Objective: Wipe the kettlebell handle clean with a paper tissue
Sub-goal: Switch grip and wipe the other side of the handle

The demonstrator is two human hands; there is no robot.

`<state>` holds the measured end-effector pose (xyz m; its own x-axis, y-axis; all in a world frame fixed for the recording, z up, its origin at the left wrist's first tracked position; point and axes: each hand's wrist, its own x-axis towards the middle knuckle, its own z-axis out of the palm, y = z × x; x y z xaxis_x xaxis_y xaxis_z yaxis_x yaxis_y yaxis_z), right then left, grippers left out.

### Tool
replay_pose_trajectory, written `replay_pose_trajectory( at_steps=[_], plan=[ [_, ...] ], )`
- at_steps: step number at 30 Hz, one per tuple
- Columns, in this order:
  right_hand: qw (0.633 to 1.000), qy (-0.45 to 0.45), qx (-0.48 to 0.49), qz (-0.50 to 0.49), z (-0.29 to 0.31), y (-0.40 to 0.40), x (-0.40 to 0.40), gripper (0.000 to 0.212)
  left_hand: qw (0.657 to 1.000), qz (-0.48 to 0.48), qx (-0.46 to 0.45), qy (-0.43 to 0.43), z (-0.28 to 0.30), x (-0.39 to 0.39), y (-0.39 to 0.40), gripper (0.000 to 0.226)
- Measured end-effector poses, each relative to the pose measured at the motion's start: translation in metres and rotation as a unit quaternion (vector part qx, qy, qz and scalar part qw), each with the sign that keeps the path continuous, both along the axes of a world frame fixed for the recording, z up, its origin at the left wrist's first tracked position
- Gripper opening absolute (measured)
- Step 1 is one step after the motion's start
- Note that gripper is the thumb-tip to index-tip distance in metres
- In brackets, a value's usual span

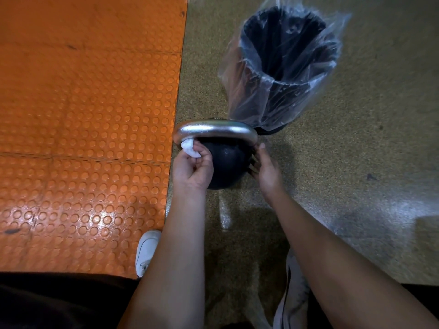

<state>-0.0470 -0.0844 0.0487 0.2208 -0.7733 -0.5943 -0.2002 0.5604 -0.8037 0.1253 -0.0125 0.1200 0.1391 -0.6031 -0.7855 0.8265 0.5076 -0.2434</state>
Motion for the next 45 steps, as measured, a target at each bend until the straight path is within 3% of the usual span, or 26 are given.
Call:
replay_pose_trajectory(
  at_steps=[5,9,13,16,23,28,30,32,35,38,42,45],
  plan=[
    [1.000,0.003,0.007,0.005,0.001,0.000,-0.001,0.068,1.000,0.018,0.011,-0.022,0.002,-0.009,0.012,0.016],
    [1.000,0.012,0.010,-0.002,0.000,0.001,-0.001,0.098,0.998,-0.006,0.031,-0.047,0.009,-0.005,0.006,0.021],
    [1.000,0.005,0.004,-0.001,0.000,0.001,0.000,0.098,1.000,0.011,0.017,-0.004,0.010,0.003,0.006,0.023],
    [1.000,-0.005,0.002,0.001,0.004,0.002,-0.001,0.105,0.999,-0.029,0.023,-0.039,0.010,0.002,0.015,0.025],
    [1.000,-0.022,0.003,0.011,0.013,0.002,0.000,0.064,0.997,-0.046,0.014,-0.066,0.005,0.007,0.013,0.029],
    [1.000,-0.023,0.012,0.005,0.012,0.000,0.001,0.057,0.988,-0.131,0.016,-0.076,0.009,0.017,0.020,0.049],
    [1.000,-0.027,0.015,0.006,0.012,0.001,0.001,0.063,0.991,-0.128,0.038,-0.032,0.010,0.021,0.014,0.026],
    [1.000,-0.026,0.014,-0.001,0.012,0.001,0.001,0.089,0.990,-0.134,0.047,0.007,0.013,0.023,0.016,0.018],
    [1.000,-0.019,0.013,-0.008,0.008,0.001,0.001,0.115,0.989,-0.145,0.040,-0.001,0.011,0.026,0.026,0.052],
    [1.000,-0.011,0.011,-0.006,0.006,0.001,0.001,0.116,0.990,-0.132,0.043,0.007,0.008,0.028,0.019,0.071],
    [1.000,-0.022,0.012,-0.003,0.009,0.001,0.001,0.100,0.993,-0.118,0.027,-0.011,0.008,0.024,0.018,0.070],
    [1.000,-0.021,0.012,-0.006,0.008,0.002,0.001,0.102,0.990,-0.130,0.007,-0.050,0.009,0.021,0.027,0.062]
  ],
)
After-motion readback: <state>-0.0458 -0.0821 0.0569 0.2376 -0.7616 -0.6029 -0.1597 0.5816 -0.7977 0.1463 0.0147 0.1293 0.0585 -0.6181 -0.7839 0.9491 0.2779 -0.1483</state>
